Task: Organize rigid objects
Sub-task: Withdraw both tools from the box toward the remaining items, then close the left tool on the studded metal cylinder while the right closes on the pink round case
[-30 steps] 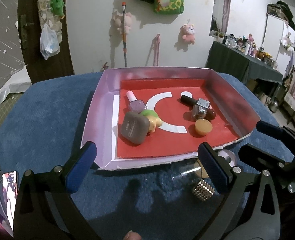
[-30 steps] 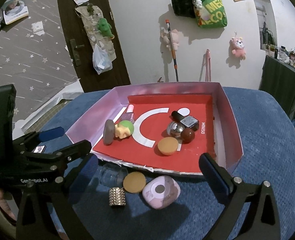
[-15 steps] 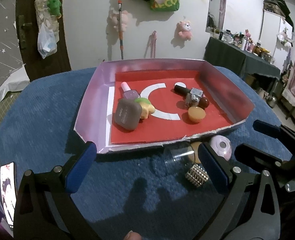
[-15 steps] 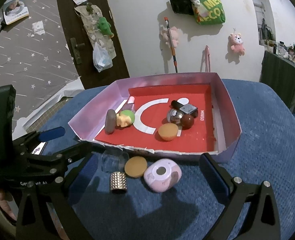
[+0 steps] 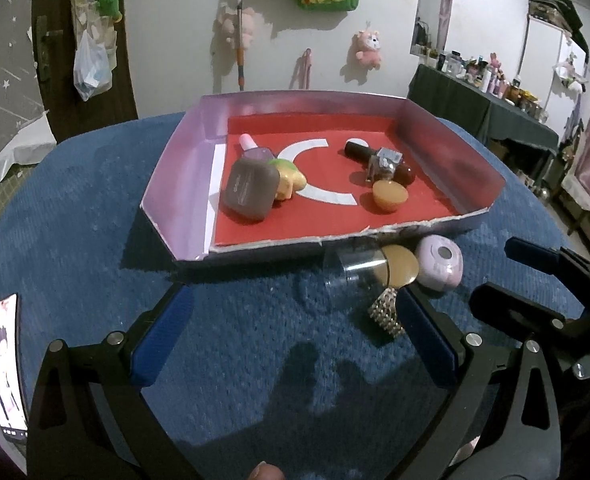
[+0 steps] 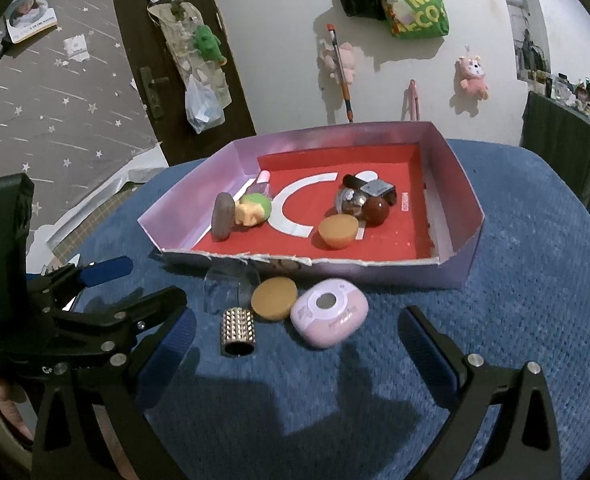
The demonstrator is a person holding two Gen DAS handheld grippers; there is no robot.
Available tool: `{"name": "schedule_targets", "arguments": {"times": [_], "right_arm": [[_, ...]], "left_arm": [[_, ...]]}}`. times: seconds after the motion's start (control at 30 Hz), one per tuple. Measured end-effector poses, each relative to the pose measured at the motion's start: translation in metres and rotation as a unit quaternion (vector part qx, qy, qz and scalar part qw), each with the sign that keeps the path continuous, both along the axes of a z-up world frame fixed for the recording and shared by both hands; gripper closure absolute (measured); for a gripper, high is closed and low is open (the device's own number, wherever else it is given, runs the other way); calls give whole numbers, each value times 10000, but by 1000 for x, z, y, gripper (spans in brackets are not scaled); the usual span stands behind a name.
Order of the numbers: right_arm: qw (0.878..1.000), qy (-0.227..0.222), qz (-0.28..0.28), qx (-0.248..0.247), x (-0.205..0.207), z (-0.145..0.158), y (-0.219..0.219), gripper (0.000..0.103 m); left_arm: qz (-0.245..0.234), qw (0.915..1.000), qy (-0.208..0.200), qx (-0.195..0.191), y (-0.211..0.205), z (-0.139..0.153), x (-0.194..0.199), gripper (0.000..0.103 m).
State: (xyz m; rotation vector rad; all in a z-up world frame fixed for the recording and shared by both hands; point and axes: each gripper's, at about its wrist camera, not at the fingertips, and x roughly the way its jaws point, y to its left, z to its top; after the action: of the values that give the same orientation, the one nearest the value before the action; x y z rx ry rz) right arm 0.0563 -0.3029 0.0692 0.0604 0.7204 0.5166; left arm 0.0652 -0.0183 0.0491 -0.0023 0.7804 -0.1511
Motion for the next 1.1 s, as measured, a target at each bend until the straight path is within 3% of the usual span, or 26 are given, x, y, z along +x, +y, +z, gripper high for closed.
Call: {"name": "schedule_targets", "arguments": {"times": [1.1], "right_arm": [[9987,443,-20,-248,-14,-40,2,0]], "left_arm": [[-48,9982,579,-157,3,-40,-9,0]]}}
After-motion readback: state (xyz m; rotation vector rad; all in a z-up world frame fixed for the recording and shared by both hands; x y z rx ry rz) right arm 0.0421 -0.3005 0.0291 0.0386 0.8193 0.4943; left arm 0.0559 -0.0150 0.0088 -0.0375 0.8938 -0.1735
